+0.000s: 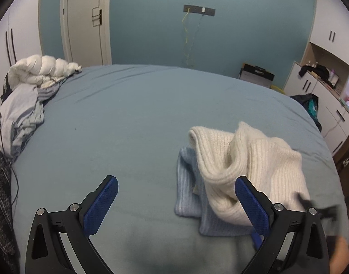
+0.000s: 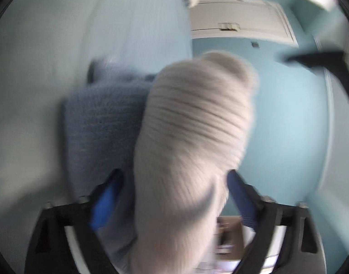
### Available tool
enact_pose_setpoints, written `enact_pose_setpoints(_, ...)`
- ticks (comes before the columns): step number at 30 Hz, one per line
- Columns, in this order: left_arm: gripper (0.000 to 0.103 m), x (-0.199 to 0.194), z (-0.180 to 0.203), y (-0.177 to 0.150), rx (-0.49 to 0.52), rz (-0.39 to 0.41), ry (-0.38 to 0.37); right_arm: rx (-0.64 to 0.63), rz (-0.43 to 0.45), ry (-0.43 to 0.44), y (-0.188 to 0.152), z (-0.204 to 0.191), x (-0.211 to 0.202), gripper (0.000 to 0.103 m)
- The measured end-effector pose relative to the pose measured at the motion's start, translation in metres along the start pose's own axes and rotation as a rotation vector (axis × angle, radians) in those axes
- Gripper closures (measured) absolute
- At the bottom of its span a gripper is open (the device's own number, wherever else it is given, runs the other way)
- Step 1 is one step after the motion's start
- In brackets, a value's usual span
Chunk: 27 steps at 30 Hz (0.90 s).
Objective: Fold small clothes
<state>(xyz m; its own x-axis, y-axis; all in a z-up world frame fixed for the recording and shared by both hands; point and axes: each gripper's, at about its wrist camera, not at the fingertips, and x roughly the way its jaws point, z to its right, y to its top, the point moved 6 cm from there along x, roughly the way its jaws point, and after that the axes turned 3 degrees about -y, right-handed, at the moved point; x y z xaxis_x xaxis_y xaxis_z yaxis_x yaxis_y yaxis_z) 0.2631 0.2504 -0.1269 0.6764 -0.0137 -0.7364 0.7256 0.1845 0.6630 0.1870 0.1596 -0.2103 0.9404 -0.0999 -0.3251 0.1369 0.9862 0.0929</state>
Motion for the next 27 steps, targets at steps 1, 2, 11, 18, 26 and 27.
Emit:
enact_pose_setpoints(1,0.0,0.0,0.002,0.002,0.009,0.01,0.008,0.063,-0.003,0.025,-0.008,0.013,-0.005,0.005)
enact_pose_setpoints(2,0.0,0.001,0.004,0.003,0.017,0.018,0.017,0.133,-0.01,0.051,-0.017,0.027,-0.008,0.005)
enact_pose_setpoints(11,0.0,0.026,0.062,-0.003,0.192,0.068,-0.027,1.172,-0.273,0.396,-0.144,0.155,0.072,0.005)
enact_pose_setpoints(18,0.0,0.079,0.038,-0.035,0.23,-0.114,0.187,1.445,-0.453,0.77,-0.174,0.103,0.113,0.005)
enact_pose_setpoints(26,0.0,0.087,0.011,-0.035,0.088,-0.214,0.049,1.443,-0.426,0.737,-0.145,0.072,0.089,0.004)
enact_pose_setpoints(27,0.0,0.087,0.011,-0.034,0.079,-0.221,0.039,1.445,-0.42,0.738,-0.148,0.072,0.088,0.004)
